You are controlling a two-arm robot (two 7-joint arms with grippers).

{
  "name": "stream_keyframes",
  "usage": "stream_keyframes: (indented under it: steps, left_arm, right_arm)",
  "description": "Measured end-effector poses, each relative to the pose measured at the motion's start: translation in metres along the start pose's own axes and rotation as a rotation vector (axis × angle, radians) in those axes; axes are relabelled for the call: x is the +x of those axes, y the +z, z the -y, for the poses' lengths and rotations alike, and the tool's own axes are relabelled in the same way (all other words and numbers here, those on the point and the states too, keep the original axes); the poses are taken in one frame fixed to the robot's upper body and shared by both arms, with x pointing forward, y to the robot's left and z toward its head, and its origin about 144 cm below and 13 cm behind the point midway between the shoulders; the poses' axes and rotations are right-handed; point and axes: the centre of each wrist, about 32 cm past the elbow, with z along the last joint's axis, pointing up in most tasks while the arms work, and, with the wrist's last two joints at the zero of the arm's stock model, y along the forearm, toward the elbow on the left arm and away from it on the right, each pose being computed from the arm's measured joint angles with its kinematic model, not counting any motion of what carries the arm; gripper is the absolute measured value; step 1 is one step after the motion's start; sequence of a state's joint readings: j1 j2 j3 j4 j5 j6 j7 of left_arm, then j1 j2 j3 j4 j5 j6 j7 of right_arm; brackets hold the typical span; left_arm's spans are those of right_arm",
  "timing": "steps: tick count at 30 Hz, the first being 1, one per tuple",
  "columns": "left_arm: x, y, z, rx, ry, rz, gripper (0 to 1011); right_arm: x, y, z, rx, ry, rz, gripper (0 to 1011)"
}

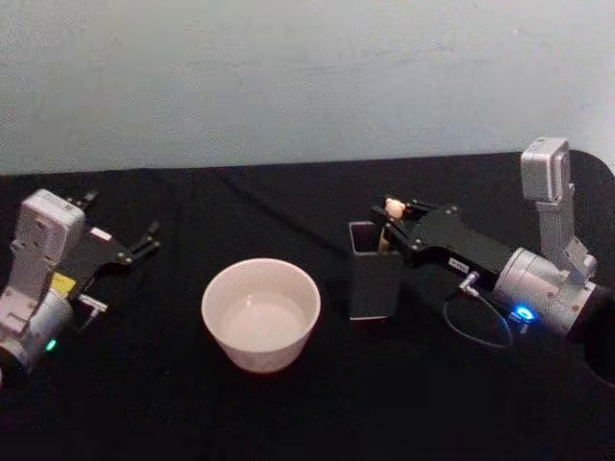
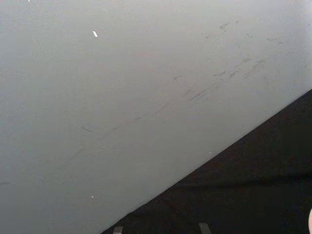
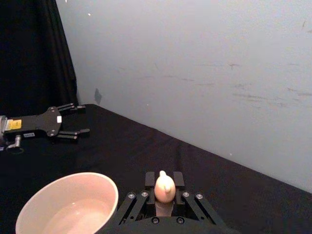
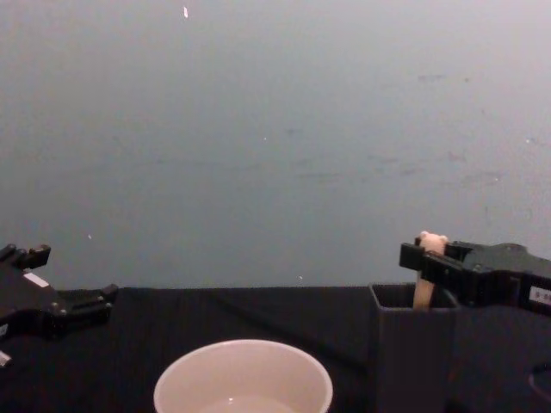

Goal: Pick up the stirring spoon with one hand, stir inside the cup, then place it back in its original position.

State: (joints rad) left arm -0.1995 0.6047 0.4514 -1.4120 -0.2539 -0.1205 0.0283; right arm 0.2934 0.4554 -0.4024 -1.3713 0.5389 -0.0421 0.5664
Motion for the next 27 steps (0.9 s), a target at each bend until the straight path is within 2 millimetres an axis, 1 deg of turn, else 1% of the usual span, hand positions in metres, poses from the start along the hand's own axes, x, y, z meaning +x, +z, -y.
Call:
stream_keyframes:
  steps: [7, 8, 10, 11, 12, 13, 14, 15, 16, 18, 21, 23, 25, 26, 27]
  left_arm:
    - [0.0000, 0.0000, 0.0000, 0.000, 0.000, 0.000, 1001]
    - [0.0000, 0.0000, 0.0000, 0.000, 0.000, 0.000, 1001]
    - [0.0000, 0.0000, 0.0000, 0.000, 0.000, 0.000, 1001]
    - [0.0000, 0.0000, 0.0000, 0.000, 0.000, 0.000, 1002]
    - [0.0000, 0.0000, 0.0000, 0.000, 0.000, 0.000, 1001]
    - [0.0000, 0.0000, 0.0000, 0.000, 0.000, 0.000, 1001]
    - [0.0000, 0.0000, 0.0000, 0.000, 0.000, 0.000, 1001]
    - [0.0000, 0.0000, 0.0000, 0.000, 0.000, 0.000, 1001]
    - [0.0000, 0.0000, 0.0000, 0.000, 0.000, 0.000, 1001]
    - [0.0000, 0.0000, 0.0000, 0.000, 0.000, 0.000, 1001]
    - [0.0000, 0.0000, 0.0000, 0.000, 0.000, 0.000, 1001]
    - [0.0000, 0.0000, 0.0000, 0.000, 0.000, 0.000, 1001]
    - [0.0000, 0.0000, 0.0000, 0.000, 0.000, 0.000, 1002]
    - [0.0000, 0.0000, 0.0000, 0.000, 0.000, 0.000, 1001]
    - [0.0000, 0.0000, 0.0000, 0.000, 0.000, 0.000, 1002]
  right_arm:
    - [0.0001, 0.0003, 0.0005, 0.003, 0.001, 0.002, 228]
    - [0.0001, 0.0004, 0.0005, 0.003, 0.001, 0.002, 278]
    - [0.0001, 0.0004, 0.0005, 0.004, 0.001, 0.003, 326]
    - [0.0001, 0.0005, 0.0006, 0.004, 0.002, 0.003, 385]
    - [0.0001, 0.0005, 0.0006, 0.005, 0.002, 0.003, 419]
    - [0.0001, 0.0005, 0.0006, 0.005, 0.002, 0.003, 419]
    - [0.0001, 0.0005, 0.0007, 0.005, 0.002, 0.003, 468]
    - [0.0001, 0.0005, 0.0007, 0.005, 0.002, 0.003, 468]
    - [0.0002, 0.0006, 0.0008, 0.005, 0.002, 0.004, 528]
    - [0.0001, 0.0006, 0.0008, 0.006, 0.003, 0.004, 611]
    - [0.0001, 0.0007, 0.0009, 0.007, 0.003, 0.004, 670]
    - [0.0001, 0.0007, 0.0009, 0.007, 0.003, 0.004, 763]
    - [0.0001, 0.0007, 0.0009, 0.007, 0.003, 0.004, 804]
    - [0.0001, 0.0007, 0.0009, 0.007, 0.004, 0.004, 857]
    - [0.0001, 0.0007, 0.0010, 0.007, 0.004, 0.004, 868]
